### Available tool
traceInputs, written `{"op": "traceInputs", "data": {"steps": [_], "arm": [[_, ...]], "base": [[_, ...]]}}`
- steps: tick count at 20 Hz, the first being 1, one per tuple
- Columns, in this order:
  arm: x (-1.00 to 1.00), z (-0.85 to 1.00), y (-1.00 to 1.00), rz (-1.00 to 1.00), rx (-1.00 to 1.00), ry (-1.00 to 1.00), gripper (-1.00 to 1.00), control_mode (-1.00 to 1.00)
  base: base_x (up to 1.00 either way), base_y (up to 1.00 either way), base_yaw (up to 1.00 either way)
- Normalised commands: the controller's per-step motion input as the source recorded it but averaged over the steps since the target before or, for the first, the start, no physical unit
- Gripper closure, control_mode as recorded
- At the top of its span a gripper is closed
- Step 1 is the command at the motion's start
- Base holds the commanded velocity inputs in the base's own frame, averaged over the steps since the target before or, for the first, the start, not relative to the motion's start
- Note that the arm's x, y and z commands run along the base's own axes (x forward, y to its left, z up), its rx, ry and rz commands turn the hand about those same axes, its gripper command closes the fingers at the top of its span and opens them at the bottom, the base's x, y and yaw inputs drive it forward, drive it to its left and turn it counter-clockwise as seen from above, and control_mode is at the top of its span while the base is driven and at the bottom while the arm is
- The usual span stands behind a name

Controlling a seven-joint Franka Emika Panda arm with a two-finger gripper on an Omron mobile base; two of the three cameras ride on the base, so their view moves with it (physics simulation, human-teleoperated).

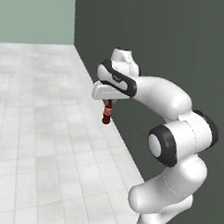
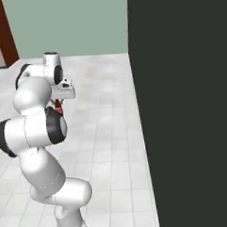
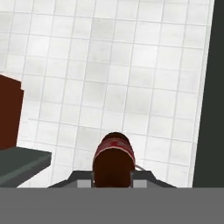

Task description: Place the large bottle from the dining counter next to the other large bottle outside the sink, and place the small bottle from the dining counter next to the other small bottle inside the sink.

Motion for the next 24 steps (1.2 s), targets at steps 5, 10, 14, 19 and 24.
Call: {"op": "traceInputs", "data": {"steps": [5,10,14,19,24], "arm": [[0.00,0.00,0.00,0.00,0.00,0.00,1.00,1.00],[0.00,0.00,0.00,0.00,0.00,0.00,1.00,1.00],[0.00,0.00,0.00,0.00,0.00,0.00,1.00,1.00],[0.00,0.00,0.00,0.00,0.00,0.00,1.00,1.00],[0.00,0.00,0.00,0.00,0.00,0.00,1.00,1.00]], "base": [[1.00,0.00,0.00],[1.00,0.00,0.00],[1.00,0.00,0.00],[1.00,0.00,0.01],[0.81,0.00,0.17]]}}
